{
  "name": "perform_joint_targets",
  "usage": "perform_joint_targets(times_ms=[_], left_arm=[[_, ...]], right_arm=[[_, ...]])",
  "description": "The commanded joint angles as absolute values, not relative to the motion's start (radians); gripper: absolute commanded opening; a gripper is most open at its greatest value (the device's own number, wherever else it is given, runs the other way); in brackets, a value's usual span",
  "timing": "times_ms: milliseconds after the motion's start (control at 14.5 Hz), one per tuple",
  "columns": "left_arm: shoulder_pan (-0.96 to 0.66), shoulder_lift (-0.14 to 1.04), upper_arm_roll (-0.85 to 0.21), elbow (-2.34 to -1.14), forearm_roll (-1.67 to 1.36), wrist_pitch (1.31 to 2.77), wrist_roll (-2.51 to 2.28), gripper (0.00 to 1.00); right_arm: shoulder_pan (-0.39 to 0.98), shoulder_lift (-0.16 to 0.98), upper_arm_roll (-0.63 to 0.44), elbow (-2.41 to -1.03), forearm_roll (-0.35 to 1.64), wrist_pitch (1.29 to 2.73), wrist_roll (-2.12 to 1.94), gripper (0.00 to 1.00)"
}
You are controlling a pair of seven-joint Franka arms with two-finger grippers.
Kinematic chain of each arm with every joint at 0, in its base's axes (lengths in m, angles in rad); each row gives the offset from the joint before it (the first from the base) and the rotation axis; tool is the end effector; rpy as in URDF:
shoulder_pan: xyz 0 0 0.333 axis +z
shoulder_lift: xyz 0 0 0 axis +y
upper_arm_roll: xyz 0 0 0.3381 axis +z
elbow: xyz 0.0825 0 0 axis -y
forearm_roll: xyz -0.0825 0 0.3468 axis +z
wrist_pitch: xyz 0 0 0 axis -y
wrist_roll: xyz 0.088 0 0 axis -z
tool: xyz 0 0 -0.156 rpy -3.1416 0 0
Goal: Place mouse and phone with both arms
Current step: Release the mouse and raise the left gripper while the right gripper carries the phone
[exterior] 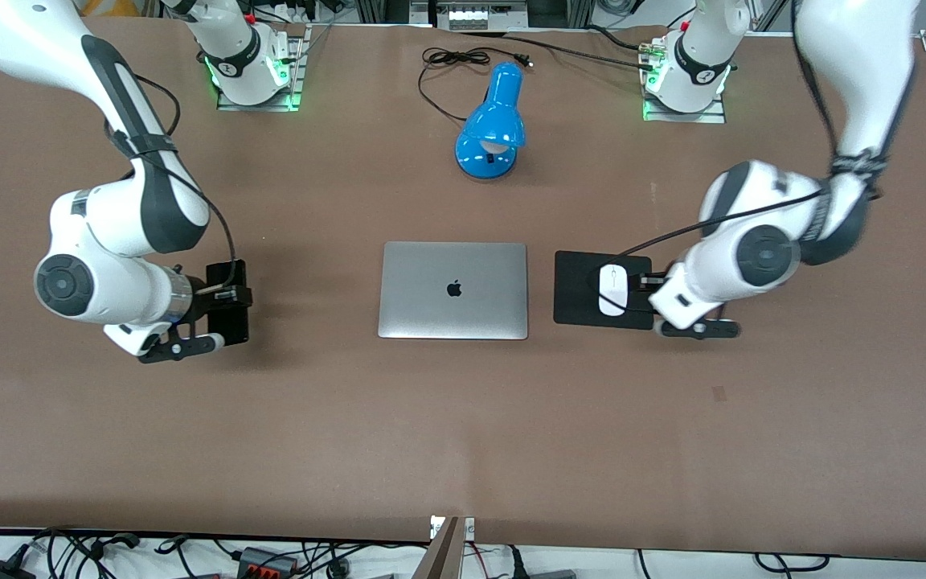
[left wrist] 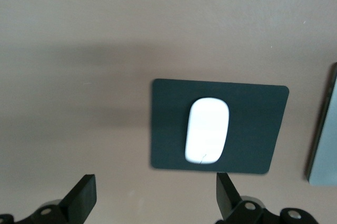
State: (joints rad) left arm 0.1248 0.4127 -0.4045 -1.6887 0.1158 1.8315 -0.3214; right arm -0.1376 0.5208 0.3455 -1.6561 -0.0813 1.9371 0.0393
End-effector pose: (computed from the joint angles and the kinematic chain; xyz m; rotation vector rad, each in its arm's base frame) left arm 0.5814 -0.1299 0.3475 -3.1009 -0.0159 0.3737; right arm 0.6137 0.0987 0.2983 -3.0367 -0.2757 0.3348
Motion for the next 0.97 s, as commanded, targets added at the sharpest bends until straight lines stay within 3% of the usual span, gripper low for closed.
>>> perform_joint_targets(times_ms=[0, 277, 622, 761, 899], left_arm=[[0.185, 0.411, -0.408, -1.504, 0.137, 1.640, -0.230, 1.00], [0.267, 0.382, -0.405, -1.346, 0.138, 1.456, -0.076, 1.00], [0.345, 0.376, -0.410, -1.279, 0.062, 1.257, 0.034, 1.00], [0.280, 0.318, -0.292, -1.314, 0.034, 1.317, 0.102, 1.00], [0.114, 0.224, -0.096, -1.458, 0.025, 1.466, 0.136, 1.00]], right_arm=[[-0.124, 0.522, 0.370, -1.641, -0.078, 1.910, 0.121, 0.33], [-0.080, 0.555, 0.370, -1.652, -0.078, 1.925, 0.219, 0.33], [-0.005, 0.595, 0.368, -1.715, -0.092, 2.032, 0.392, 0.33], [0.018, 0.595, 0.367, -1.776, -0.094, 2.113, 0.452, 0.33], [0.041, 0.597, 0.367, -1.825, -0.094, 2.193, 0.500, 0.33]])
